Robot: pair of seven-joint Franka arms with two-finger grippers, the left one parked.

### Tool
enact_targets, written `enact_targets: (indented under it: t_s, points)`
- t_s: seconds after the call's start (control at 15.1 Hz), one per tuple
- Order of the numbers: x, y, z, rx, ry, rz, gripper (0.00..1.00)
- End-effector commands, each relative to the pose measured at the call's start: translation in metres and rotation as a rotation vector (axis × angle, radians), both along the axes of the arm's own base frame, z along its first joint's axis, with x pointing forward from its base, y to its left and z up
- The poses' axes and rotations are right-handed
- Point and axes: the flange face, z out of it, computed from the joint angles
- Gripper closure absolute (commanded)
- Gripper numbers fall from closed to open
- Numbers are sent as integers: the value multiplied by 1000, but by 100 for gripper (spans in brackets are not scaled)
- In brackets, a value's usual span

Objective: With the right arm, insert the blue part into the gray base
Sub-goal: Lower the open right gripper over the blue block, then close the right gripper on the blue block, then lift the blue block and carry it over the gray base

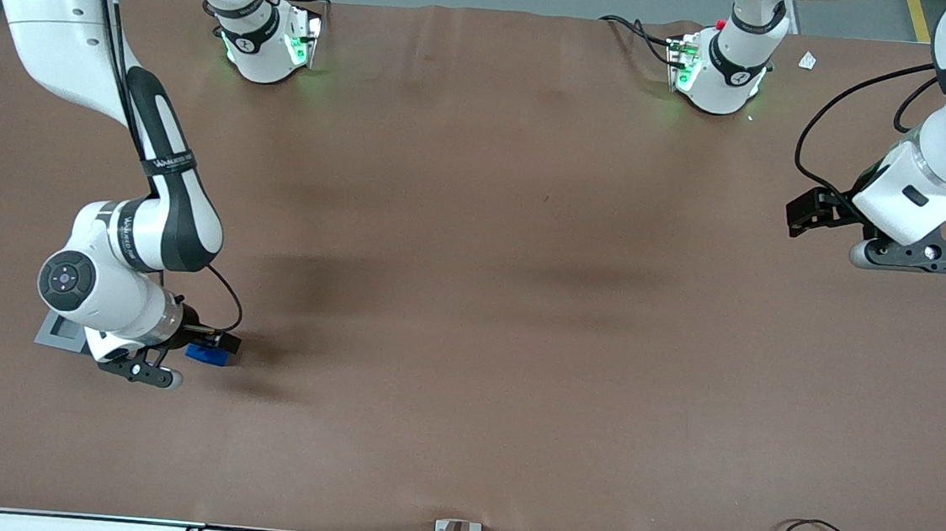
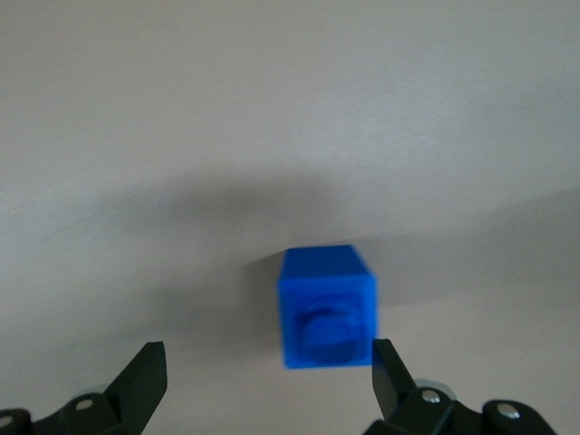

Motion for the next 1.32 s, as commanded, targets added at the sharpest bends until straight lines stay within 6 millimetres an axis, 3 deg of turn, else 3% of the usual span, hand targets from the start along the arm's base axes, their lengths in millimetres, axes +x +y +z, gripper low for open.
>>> enact_targets:
  t_s: [0.0,0.46,0.79,1.26]
  points:
    - [5,-22,-2,-15,-5,-19,0]
    - [8,-25,-29,-8,-20,-6,0]
    - [7,-15,-31,-15,-16,15,0]
    - [7,-22,-32,-32,-19,104,6]
